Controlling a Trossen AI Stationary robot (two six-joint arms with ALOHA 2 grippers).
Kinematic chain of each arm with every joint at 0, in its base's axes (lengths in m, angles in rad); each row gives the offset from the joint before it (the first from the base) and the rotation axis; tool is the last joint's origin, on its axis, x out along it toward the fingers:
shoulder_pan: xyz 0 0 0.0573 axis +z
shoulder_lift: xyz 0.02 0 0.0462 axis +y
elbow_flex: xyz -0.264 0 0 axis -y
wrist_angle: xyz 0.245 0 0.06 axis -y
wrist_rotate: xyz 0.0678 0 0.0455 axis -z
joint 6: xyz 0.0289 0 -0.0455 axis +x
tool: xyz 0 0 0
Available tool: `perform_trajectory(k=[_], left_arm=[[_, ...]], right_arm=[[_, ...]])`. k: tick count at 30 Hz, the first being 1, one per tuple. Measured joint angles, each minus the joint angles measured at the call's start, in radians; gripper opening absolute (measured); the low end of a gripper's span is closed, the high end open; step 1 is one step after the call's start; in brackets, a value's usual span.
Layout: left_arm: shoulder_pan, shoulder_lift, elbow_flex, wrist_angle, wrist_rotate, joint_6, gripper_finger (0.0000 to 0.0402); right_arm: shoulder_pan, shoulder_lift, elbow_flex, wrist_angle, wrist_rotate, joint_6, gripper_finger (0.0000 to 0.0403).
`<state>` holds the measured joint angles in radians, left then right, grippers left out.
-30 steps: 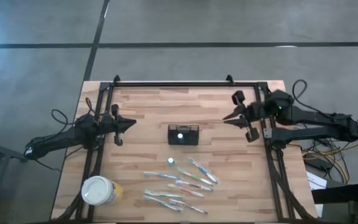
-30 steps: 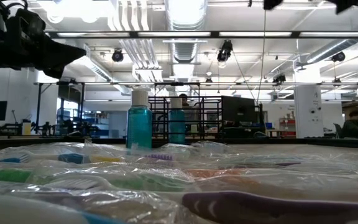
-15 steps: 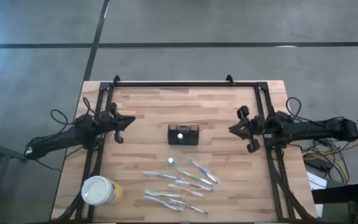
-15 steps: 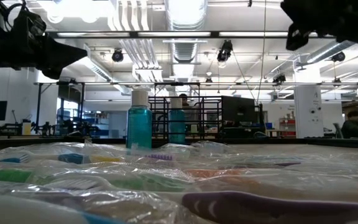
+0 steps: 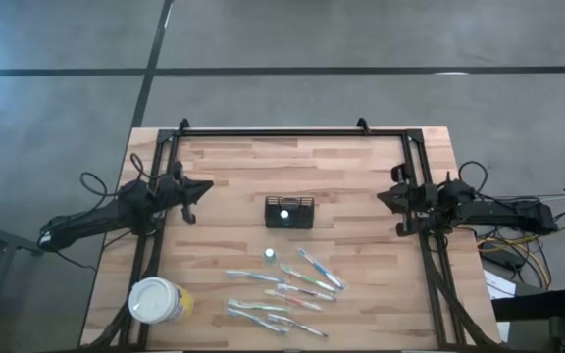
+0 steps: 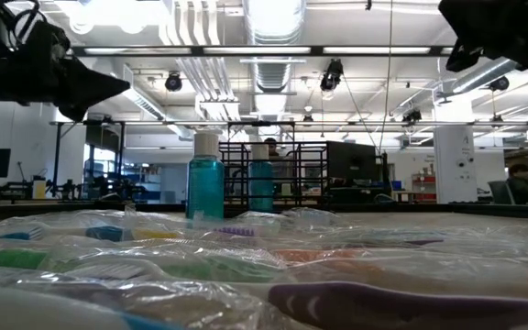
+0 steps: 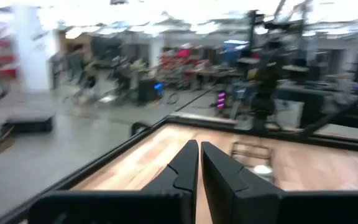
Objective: Pick & Place toothbrushing station
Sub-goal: Put the mouthwash into the wire organizer
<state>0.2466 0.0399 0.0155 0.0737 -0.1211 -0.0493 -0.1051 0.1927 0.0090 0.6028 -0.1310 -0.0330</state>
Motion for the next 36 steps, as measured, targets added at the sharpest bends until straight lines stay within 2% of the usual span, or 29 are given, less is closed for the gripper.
perform_trajectory(k=[5,8,15,20,24,27,29,36], left_arm=[[0.0,0.026,0.043,-0.049,-0.033,-0.008,0.0022],[0.0,0.08,0.11,-0.078,-0.101,-0.042,0.0009],[0.0,0.275,0.304,-0.153,-0.076,0.03,0.0008],[0.0,0.417,0.407,-0.258,-0.134,0.044,0.0005],[-0.002,0.492,0.452,-0.254,-0.131,0.027,0.0011],[-0.002,0.532,0.487,-0.247,-0.129,-0.046,0.0011],[-0.004,0.563,0.514,-0.248,-0.093,-0.083,0.0007],[-0.033,0.749,0.652,-0.297,0.171,-0.143,0.001]], right_arm=[[-0.001,-0.012,0.0,-0.077,0.005,-0.016,0.0008],[0.0,0.014,0.0,-0.097,0.041,-0.023,0.0008],[0.0,0.07,0.0,-0.096,0.08,-0.03,0.0008],[0.0,0.078,0.0,-0.059,0.082,-0.046,0.0008],[0.0,0.077,0.0,0.002,0.082,-0.069,0.0008],[0.0,0.076,0.0,0.066,0.082,-0.106,0.0008],[0.0,0.076,0.0,0.079,0.082,-0.119,0.0008],[0.0,0.078,0.0,0.064,0.081,-0.102,0.0008]])
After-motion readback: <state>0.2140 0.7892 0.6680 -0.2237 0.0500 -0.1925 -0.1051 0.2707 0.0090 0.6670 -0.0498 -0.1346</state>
